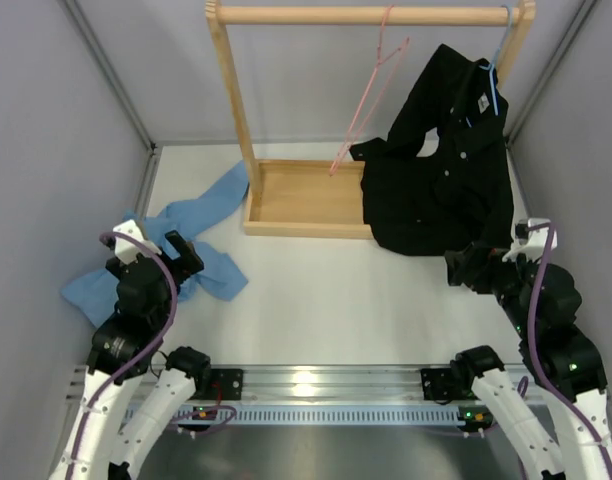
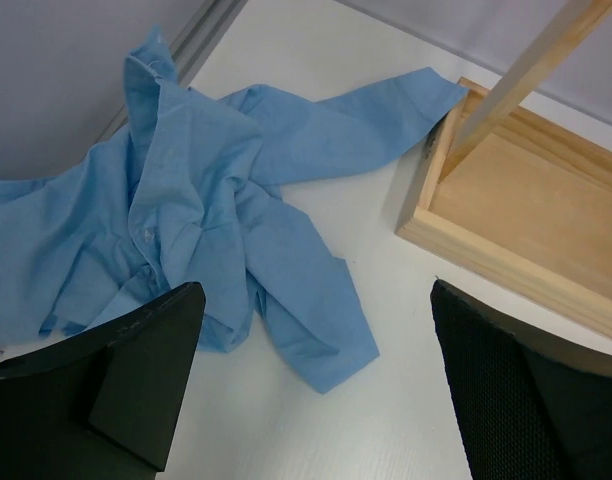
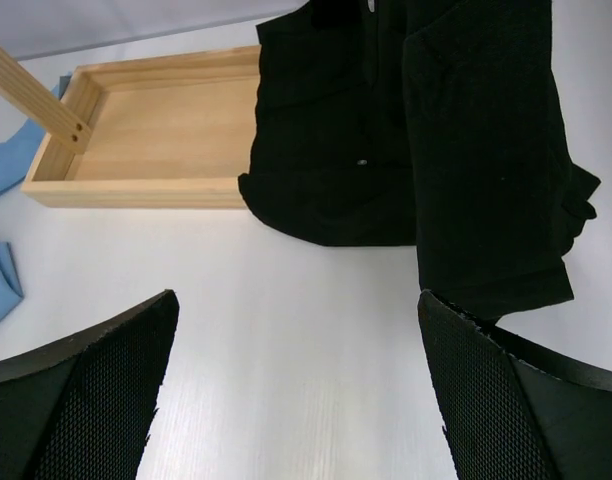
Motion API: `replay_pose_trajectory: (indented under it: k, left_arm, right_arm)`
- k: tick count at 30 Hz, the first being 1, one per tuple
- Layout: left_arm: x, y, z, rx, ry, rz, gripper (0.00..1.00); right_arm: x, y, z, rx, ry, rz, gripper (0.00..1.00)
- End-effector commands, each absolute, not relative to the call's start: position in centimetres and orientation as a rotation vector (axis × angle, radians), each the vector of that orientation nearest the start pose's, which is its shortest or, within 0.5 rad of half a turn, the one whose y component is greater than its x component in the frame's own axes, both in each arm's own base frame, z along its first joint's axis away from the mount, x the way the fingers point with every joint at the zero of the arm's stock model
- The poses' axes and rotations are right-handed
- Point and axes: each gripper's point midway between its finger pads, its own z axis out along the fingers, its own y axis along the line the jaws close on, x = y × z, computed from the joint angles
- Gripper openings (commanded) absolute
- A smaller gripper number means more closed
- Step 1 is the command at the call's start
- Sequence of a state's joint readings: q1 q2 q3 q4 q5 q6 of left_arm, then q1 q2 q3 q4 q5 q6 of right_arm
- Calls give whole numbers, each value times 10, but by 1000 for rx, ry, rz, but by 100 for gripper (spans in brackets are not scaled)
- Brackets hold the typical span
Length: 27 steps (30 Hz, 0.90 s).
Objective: Place the shirt on the hanger
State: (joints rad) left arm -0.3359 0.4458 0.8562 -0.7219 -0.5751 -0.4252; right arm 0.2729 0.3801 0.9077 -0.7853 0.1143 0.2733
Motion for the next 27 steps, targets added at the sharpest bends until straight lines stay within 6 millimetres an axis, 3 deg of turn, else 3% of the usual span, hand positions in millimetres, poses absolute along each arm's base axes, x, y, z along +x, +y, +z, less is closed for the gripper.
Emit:
replay_pose_trajectory:
  k: [1, 6, 10, 13, 16, 20, 25, 27]
  left_arm:
    - [208, 25, 273, -545, 1757, 66, 98]
    - [205, 65, 264, -792, 1702, 325, 98]
    - [210, 59, 259, -886, 1720, 287, 98]
    - [227, 58, 255, -958, 1717, 306, 98]
    - [258, 63, 229, -1067, 1819, 314, 98]
    - [280, 110, 209, -1286, 1756, 442, 98]
    - [312, 133, 191, -1327, 1730, 468, 98]
    - [323, 139, 173, -1317, 1781, 522, 98]
  right_arm:
    - [186, 47, 291, 78, 1808, 306, 99]
    - [178, 54, 308, 53, 1735, 381, 100]
    - [175, 60, 309, 35, 1733, 419, 99]
    - [173, 71, 306, 6, 1749, 477, 99]
    - [170, 82, 302, -20, 1765, 540, 99]
    - [165, 92, 299, -58, 1777, 602, 99]
    - [164, 100, 290, -93, 1788, 638, 99]
    - [164, 103, 289, -109, 1786, 657, 99]
